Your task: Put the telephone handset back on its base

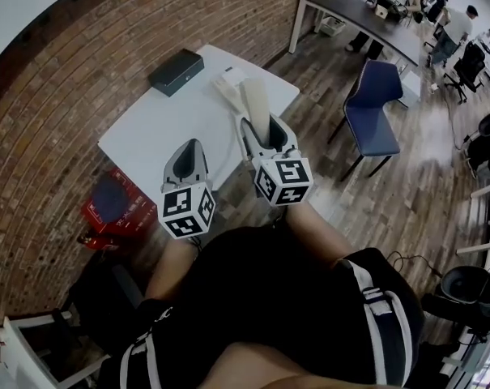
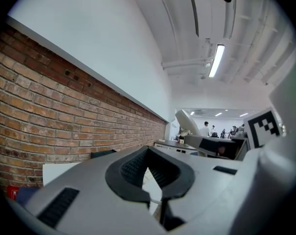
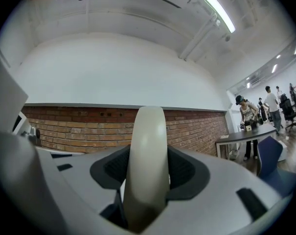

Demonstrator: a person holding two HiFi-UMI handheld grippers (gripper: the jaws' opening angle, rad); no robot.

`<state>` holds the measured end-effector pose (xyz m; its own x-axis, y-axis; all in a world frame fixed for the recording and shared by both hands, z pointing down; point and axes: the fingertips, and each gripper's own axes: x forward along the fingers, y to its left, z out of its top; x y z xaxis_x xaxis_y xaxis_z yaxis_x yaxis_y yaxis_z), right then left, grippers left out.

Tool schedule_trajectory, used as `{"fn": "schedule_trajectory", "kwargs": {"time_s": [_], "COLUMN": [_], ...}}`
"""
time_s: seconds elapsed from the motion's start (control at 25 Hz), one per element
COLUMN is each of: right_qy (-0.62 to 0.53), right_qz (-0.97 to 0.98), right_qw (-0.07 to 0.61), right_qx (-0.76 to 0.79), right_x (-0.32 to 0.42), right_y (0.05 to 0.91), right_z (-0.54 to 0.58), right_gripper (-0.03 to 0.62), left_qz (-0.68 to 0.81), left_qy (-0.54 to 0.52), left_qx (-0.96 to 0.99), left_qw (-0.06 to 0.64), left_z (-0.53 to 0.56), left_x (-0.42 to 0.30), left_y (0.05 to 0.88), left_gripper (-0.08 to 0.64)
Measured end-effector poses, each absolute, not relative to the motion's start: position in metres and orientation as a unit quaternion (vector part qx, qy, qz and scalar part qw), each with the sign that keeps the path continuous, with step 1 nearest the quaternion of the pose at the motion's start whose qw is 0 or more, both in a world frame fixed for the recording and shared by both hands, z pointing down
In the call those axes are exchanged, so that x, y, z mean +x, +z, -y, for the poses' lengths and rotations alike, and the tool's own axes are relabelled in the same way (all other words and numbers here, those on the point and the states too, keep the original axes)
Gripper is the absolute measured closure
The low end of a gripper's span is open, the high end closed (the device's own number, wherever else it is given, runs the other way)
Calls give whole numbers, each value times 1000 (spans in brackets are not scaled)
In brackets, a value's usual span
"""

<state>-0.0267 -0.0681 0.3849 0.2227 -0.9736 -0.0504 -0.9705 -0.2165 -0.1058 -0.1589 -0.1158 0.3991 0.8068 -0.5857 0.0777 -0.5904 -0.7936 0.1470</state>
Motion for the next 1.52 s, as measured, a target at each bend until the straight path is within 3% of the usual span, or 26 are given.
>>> {"fn": "schedule_trajectory", "kwargs": {"time_s": [1.12, 1.52], "right_qy": [-84, -107], "right_qz": [-716, -771], "right_qw": [57, 38], "right_qx": [-690, -627], "right_x": [183, 228], "right_y": [408, 410], "right_z": [167, 205], "right_gripper": [393, 393], "left_qz": [411, 481], "left_qy": [79, 80], "left_qx": [901, 864], "left_qw": [111, 125], "left_z": [183, 195], "left_x": [76, 118], "left_y": [430, 423], "left_gripper": [565, 565]}}
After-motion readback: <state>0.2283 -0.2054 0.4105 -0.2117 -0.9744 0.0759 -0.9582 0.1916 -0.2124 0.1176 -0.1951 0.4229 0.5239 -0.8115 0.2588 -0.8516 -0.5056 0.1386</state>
